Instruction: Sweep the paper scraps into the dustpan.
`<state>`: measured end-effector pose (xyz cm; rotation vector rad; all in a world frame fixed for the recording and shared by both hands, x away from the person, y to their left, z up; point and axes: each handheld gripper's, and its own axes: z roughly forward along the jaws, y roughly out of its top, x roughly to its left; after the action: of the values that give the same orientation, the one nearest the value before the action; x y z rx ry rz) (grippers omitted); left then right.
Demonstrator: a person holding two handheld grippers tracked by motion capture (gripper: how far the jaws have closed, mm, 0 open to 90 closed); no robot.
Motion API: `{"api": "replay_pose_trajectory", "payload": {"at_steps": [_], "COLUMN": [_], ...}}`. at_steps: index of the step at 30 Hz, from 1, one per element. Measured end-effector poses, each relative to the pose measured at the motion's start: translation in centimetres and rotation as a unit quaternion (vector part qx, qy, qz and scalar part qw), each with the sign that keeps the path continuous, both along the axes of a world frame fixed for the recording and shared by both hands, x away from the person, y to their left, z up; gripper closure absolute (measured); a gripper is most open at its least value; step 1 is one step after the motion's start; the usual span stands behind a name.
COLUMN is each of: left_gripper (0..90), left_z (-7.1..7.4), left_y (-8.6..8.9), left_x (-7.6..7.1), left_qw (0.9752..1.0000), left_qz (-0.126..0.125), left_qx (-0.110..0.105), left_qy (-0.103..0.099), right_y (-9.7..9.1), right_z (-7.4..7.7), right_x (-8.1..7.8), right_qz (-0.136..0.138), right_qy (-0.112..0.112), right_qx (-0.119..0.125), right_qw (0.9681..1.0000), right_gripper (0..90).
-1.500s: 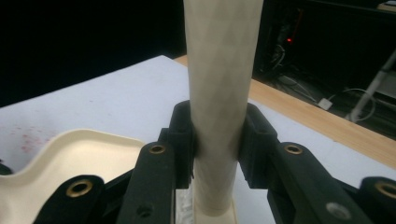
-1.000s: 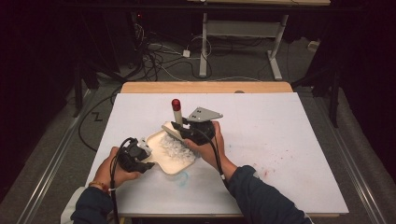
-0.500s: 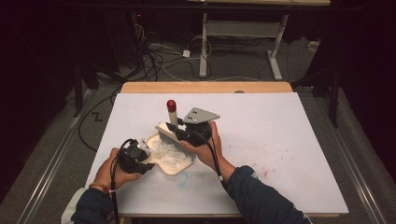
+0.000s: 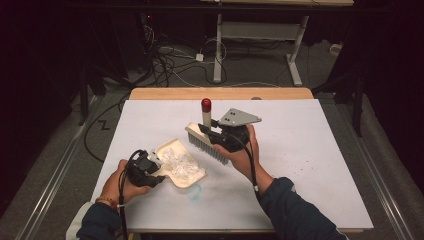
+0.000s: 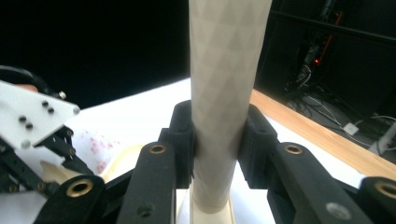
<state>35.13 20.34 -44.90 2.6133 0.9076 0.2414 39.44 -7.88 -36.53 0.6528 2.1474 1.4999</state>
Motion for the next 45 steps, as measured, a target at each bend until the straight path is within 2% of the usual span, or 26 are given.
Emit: {"api": "replay_pose_trajectory", "payload": {"at_steps": [5,10,12,14,16,18,25,29,33,35,38,40,43,45], "left_gripper": [63.1,63.1,63.1,63.1,63.1,63.1,63.1,63.1,63.1,63.1,63.1,63.1,63.1,63.1], "left_z": [0.1,-0.1,-0.1,-0.1,-0.1,-0.2,-0.3,-0.3,-0.3,-0.4,-0.3,-0.3,-0.4,-0.4], "left_y": [0.0,0.2,0.1,0.1,0.2,0.2,0.2,0.2,0.3,0.3,0.4,0.4,0.6,0.7], "left_x": [-0.1,-0.1,-0.1,-0.1,-0.1,-0.1,-0.1,-0.1,-0.1,-0.1,-0.1,-0.1,-0.2,-0.2], "left_qw": [1.0000,1.0000,1.0000,1.0000,1.0000,1.0000,1.0000,1.0000,1.0000,1.0000,1.0000,1.0000,0.9999,0.9999], "left_qz": [0.001,0.003,0.002,0.002,0.003,0.002,0.003,0.003,0.004,0.004,0.005,0.005,0.007,0.008], "left_qx": [0.001,0.001,0.003,0.002,0.001,0.001,0.002,0.002,0.001,0.000,0.000,-0.001,-0.002,-0.003], "left_qy": [-0.001,0.004,0.004,0.004,0.003,0.005,0.005,0.006,0.007,0.008,0.007,0.008,0.008,0.009], "right_y": [-1.4,-2.4,-2.4,-2.4,-2.1,-1.5,1.2,2.0,2.1,1.9,1.5,1.2,0.9,0.8], "right_z": [-0.4,-1.4,-1.9,-2.4,-2.8,-3.1,-3.2,-2.8,-1.8,-1.2,-0.3,0.2,0.2,-0.2], "right_x": [0.0,0.6,1.0,1.6,1.9,1.6,-0.6,-1.9,-2.8,-3.0,-2.8,-2.3,-1.4,-0.5], "right_qz": [-0.017,-0.045,-0.062,-0.066,-0.060,-0.049,0.017,0.059,0.080,0.078,0.071,0.062,0.037,0.022], "right_qy": [-0.010,-0.018,-0.021,-0.012,-0.001,0.000,-0.001,0.005,-0.003,-0.013,-0.022,-0.031,-0.045,-0.040], "right_qx": [-0.028,-0.057,-0.064,-0.061,-0.056,-0.059,-0.069,-0.057,-0.044,-0.045,-0.033,-0.036,-0.048,-0.050], "right_qw": [0.9994,0.9972,0.9958,0.9959,0.9966,0.9971,0.9975,0.9966,0.9958,0.9958,0.9967,0.9969,0.9971,0.9977], "right_gripper": [70.8,70.8,70.8,70.8,70.8,70.8,70.8,70.9,70.8,70.8,70.8,70.8,70.8,70.8]}}
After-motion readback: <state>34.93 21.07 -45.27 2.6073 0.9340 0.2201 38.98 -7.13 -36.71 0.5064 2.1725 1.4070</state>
